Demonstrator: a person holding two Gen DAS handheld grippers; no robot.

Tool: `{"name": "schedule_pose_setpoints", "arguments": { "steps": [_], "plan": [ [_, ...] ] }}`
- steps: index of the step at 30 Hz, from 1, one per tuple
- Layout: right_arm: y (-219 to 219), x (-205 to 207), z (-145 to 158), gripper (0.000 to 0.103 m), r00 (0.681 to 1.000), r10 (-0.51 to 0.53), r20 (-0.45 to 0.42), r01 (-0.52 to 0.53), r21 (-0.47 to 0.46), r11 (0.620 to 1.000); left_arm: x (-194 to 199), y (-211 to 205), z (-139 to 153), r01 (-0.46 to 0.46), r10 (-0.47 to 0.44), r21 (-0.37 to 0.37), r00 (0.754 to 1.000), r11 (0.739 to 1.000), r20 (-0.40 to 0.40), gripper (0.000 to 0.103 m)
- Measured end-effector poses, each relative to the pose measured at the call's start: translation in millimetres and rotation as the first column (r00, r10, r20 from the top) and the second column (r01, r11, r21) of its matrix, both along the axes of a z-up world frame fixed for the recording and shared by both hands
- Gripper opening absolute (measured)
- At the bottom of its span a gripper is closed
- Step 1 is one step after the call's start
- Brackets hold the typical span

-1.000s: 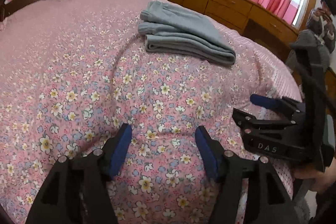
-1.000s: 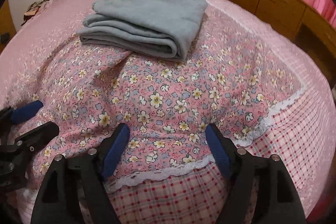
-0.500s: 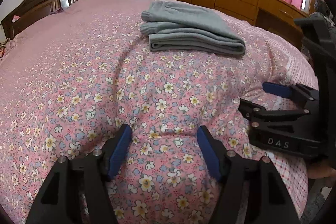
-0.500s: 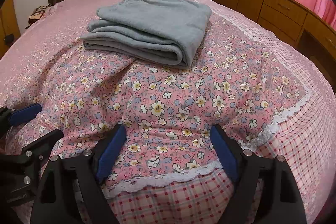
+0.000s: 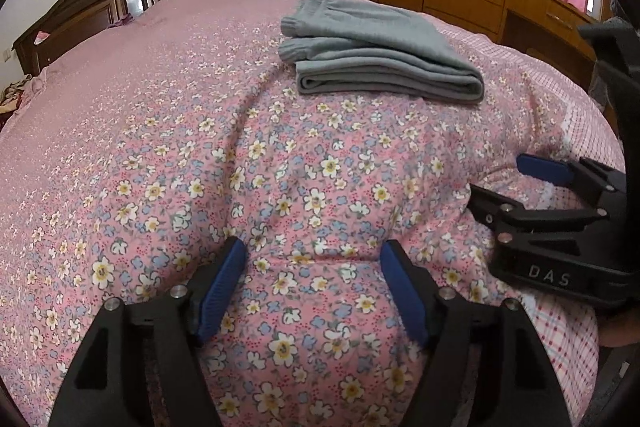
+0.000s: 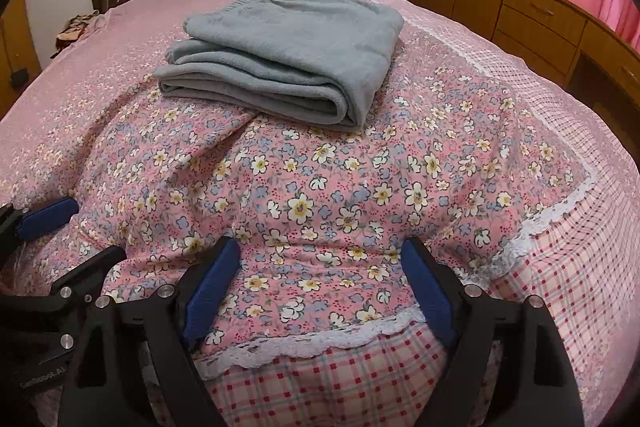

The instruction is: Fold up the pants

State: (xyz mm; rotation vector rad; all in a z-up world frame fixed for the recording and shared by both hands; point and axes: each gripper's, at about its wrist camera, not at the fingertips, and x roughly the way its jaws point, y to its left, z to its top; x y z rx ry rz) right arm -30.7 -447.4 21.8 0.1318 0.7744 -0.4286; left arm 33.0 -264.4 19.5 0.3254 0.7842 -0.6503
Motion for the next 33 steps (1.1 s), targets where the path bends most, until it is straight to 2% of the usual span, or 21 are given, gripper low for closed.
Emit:
{"name": "schedule_pose_setpoints", "arguments": {
  "steps": [8,33],
  "plan": [
    [-0.4,2.1,0.7,0.087,1.0,0.002,-0.001,-0.002,0.001,1.0,-4.6,-3.7,1.3,-0.017,0.016,0.023,1.0,1.0,0.024,0.076],
    [-1.5,5.9,-1.6,0.088,1.0,0.007,-0.003,-0.007,0.0,1.0,-9.9,-6.9,0.7,-0.027,0.026,0.031,0.999,0.999,0.032,0.077]
  ]
}}
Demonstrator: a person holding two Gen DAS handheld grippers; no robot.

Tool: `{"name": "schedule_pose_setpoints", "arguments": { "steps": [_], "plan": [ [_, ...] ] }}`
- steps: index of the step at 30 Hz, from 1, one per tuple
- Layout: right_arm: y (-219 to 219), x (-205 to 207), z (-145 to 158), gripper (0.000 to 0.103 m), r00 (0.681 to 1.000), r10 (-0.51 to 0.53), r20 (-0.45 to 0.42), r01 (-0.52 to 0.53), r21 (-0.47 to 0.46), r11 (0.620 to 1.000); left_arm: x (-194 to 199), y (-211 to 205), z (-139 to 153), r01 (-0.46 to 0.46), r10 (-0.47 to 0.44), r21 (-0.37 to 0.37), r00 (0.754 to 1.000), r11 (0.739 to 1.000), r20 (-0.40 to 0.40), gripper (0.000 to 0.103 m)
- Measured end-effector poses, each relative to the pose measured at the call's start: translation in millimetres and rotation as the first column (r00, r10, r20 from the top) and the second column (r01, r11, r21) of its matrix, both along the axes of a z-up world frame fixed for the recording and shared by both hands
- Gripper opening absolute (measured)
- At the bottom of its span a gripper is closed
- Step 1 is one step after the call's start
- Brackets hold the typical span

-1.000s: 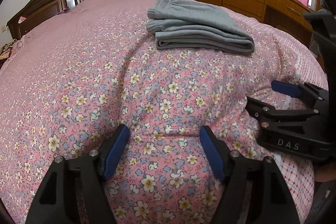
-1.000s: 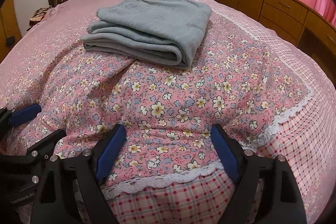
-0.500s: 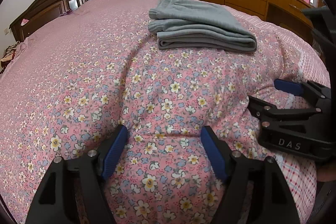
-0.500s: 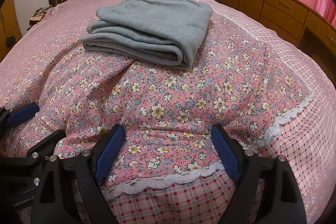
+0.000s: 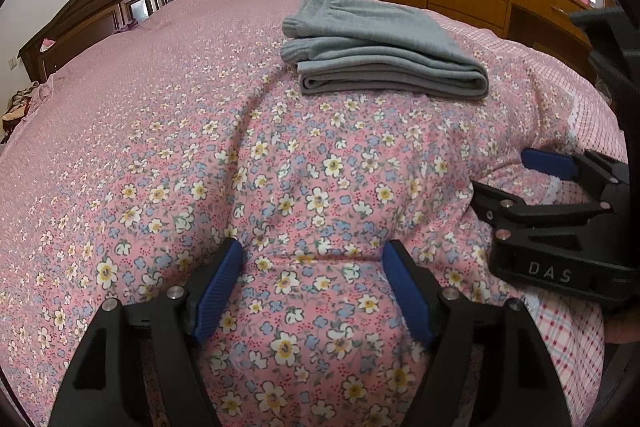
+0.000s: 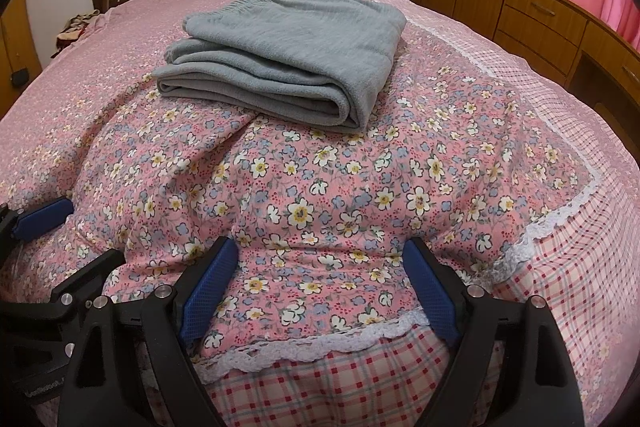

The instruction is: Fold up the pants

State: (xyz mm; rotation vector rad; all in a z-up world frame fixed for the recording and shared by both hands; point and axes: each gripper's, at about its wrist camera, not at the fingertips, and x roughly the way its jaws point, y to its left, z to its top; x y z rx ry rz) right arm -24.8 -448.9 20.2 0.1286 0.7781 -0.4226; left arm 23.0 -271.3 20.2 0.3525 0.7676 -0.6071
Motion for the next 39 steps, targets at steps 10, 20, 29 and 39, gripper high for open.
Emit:
{"name": "schedule_pose_setpoints", "arguments": {
  "steps": [10,20,29,39],
  "plan": [
    [-0.7,2.2,0.2,0.088,1.0,0.002,-0.001,-0.002,-0.004,1.0,-7.0,-3.1,-2.1,-0.004,0.004,0.008,1.0,1.0,0.015,0.078],
    [-0.2,2.2,0.2,0.088,1.0,0.002,-0.001,-0.002,-0.006,1.0,-6.7,-2.1,-3.1,-0.003,0.003,0.01,1.0,1.0,0.018,0.079],
    [-0.2,2.7,0.4,0.088,1.0,0.003,0.002,-0.003,-0.004,1.0,-7.9,-3.4,-3.2,-0.001,0.0,0.013,1.0,1.0,0.02,0.079],
    [-0.1,2.4,0.3,0.088,1.0,0.003,0.002,-0.003,-0.003,1.0,-7.1,-3.8,-2.9,0.0,0.0,0.015,1.0,1.0,0.023,0.08]
  ]
}}
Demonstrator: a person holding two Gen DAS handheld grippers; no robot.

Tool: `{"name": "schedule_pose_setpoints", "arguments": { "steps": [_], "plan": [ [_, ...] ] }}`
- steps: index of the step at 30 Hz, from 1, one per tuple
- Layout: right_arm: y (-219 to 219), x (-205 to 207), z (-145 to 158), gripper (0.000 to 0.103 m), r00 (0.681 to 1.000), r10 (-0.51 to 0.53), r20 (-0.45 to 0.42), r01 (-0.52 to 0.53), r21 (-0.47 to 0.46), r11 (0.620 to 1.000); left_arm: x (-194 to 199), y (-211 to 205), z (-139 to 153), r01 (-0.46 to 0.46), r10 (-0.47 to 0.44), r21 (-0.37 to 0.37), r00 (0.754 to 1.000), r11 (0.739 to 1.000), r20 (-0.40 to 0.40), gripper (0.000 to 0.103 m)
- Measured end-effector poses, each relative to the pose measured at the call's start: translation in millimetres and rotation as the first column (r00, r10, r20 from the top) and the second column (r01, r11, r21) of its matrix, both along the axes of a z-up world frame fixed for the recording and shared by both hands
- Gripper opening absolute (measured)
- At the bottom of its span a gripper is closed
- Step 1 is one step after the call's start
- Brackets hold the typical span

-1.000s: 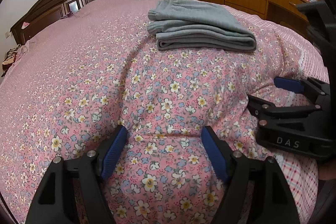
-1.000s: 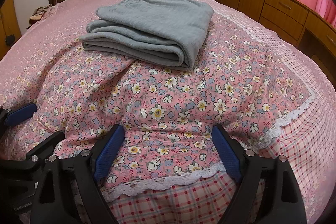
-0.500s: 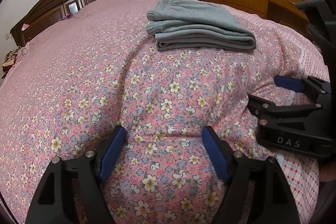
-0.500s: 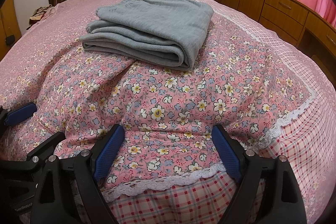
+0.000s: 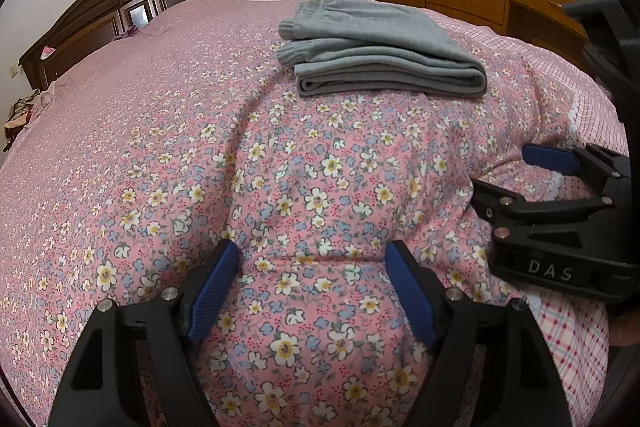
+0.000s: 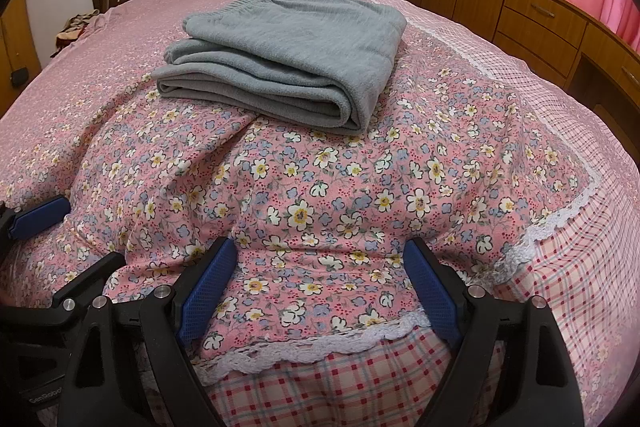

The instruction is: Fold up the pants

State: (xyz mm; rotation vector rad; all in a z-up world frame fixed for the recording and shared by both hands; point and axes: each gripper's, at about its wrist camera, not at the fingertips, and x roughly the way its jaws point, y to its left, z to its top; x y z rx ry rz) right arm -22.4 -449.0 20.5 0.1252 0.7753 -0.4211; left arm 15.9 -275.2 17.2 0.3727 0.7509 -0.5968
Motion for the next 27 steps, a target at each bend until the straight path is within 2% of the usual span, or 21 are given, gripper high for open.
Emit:
{"name": "schedule_pose_setpoints", "arguments": {
  "steps": [27],
  "plan": [
    [-0.4,-0.7,0.3,0.088,1.0,-0.001,0.002,0.001,0.002,1.0,2.9,0.2,-1.7,0.004,-0.004,0.001,1.0,1.0,-0.002,0.082]
  ]
}}
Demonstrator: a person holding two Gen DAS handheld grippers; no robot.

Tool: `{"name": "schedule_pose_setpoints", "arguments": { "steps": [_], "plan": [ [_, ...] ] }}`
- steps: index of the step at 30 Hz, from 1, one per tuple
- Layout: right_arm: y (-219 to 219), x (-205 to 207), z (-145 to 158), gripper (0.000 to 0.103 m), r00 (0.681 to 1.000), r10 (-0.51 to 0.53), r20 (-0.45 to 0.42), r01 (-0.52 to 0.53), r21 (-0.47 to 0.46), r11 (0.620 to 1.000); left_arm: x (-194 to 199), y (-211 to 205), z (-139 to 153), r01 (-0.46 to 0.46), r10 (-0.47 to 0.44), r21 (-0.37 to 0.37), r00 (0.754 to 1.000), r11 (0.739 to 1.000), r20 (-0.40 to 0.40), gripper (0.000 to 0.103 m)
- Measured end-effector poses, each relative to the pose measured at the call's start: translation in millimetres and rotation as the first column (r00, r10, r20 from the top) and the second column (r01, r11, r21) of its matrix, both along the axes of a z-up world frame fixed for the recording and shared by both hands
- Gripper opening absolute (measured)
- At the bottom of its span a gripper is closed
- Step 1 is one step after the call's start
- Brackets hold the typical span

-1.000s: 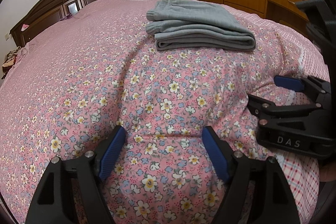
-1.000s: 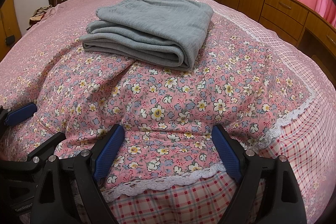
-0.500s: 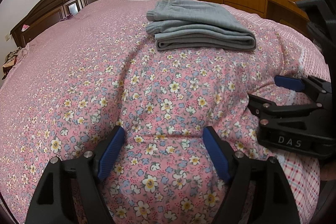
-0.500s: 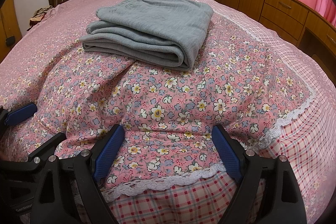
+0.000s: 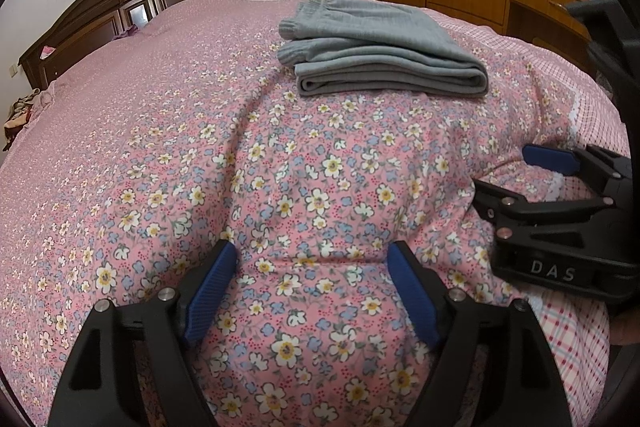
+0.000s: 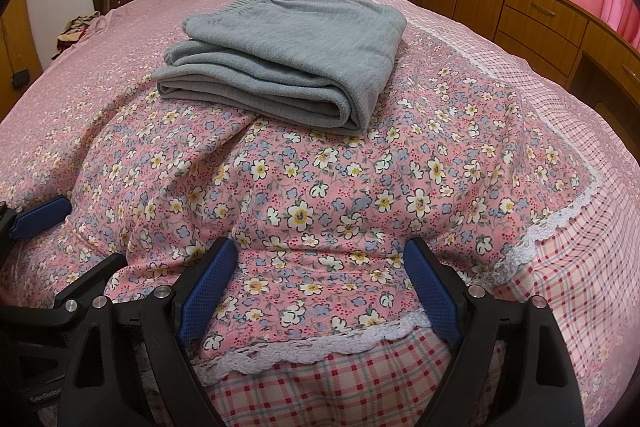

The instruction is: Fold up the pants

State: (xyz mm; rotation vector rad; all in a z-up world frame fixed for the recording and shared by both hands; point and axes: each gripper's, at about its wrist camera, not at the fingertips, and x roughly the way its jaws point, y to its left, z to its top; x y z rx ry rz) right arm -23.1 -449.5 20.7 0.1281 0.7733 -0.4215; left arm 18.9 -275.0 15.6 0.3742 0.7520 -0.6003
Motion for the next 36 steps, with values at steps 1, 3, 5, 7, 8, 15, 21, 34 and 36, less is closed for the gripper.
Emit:
{"name": "schedule_pose_setpoints", "arguments": {
  "steps": [1,3,5,7,8,15,21,34,36],
  "plan": [
    [0.1,0.3,0.0,0.088,1.0,0.0,0.0,0.0,0.0,1.0,0.0,-0.1,0.0,0.0,0.0,0.0,1.0,1.0,0.0,0.082],
    [0.0,0.0,0.0,0.088,1.0,0.0,0.0,0.0,0.0,1.0,-0.3,-0.2,0.0,0.0,0.0,0.0,1.0,1.0,-0.001,0.082],
    [0.1,0.3,-0.1,0.088,1.0,0.0,0.0,0.0,0.0,1.0,-0.8,-0.6,-0.1,-0.001,0.001,0.0,1.0,1.0,-0.001,0.082],
    [0.2,0.1,-0.1,0.088,1.0,0.0,0.0,0.0,0.0,1.0,-1.1,-0.8,0.0,-0.001,0.001,-0.001,1.0,1.0,-0.001,0.082],
    [0.0,-0.1,-0.1,0.088,1.0,0.0,0.0,0.0,0.0,1.0,-1.1,-0.7,0.1,-0.001,0.001,-0.001,1.0,1.0,0.0,0.082],
    [-0.8,0.2,-0.3,0.088,1.0,-0.001,0.0,0.001,-0.001,1.0,3.5,1.0,-1.2,0.006,-0.006,-0.003,1.0,1.0,-0.004,0.082],
    [-0.9,0.2,-0.5,0.088,1.0,-0.001,0.0,0.001,-0.001,1.0,6.7,1.0,-2.9,0.011,-0.011,-0.005,1.0,1.0,-0.008,0.083],
    [-0.6,0.0,-0.6,0.089,1.0,-0.001,0.001,0.001,0.0,1.0,11.4,1.9,-1.9,0.016,-0.016,-0.008,1.0,1.0,-0.013,0.083],
    [-0.1,-0.4,-0.2,0.089,1.0,-0.003,0.0,0.003,-0.002,1.0,11.2,1.4,-1.7,0.017,-0.017,-0.01,1.0,1.0,-0.014,0.083]
  ]
}}
